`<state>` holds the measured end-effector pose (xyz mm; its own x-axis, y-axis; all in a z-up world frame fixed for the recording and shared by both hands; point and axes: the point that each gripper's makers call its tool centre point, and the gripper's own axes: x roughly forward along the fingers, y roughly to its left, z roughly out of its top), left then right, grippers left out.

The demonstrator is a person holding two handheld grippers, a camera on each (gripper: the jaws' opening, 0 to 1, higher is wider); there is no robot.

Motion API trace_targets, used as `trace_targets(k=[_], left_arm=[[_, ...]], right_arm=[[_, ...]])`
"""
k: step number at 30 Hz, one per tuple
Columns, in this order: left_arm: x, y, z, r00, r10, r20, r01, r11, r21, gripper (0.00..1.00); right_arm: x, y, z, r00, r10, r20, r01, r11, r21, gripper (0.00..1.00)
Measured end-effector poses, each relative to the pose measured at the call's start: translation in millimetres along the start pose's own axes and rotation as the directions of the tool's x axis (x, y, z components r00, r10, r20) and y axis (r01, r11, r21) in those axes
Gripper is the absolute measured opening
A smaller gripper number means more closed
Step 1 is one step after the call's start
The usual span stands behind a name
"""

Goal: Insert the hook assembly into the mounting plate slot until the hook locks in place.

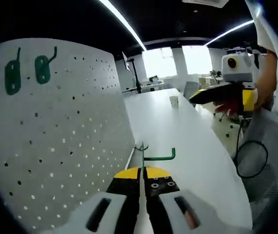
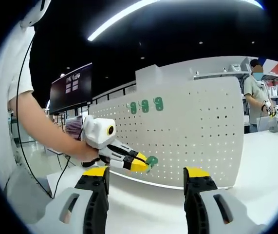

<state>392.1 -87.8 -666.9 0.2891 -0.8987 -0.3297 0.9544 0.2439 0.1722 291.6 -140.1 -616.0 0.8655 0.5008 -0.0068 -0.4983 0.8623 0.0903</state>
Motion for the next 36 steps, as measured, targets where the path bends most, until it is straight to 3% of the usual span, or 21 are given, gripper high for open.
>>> trace_targets(k=[9, 26, 36], left_arm=[[-12.3, -4.3, 14.0, 0.996, 0.058, 0.062, -0.054, 0.997, -0.054, 0.02], [-32.9, -0.8, 31.1, 0.976, 0.161, 0.147, -0.141, 0.98, -0.138, 0.02], [-33.6, -4.4, 29.4, 0.974, 0.172, 0.145, -0.15, 0.977, -0.149, 0.02]], right_arm=[[0.9, 4.8, 8.1, 1.0, 0.006, 0.017, -0.006, 1.0, -0.001, 0.6], [3.6, 10.3, 16.8, 0.999, 0.018, 0.035, -0.018, 1.0, -0.009, 0.6], [6.1, 12.6, 19.3, 0.999, 0.027, 0.042, -0.027, 1.0, 0.001, 0.59]])
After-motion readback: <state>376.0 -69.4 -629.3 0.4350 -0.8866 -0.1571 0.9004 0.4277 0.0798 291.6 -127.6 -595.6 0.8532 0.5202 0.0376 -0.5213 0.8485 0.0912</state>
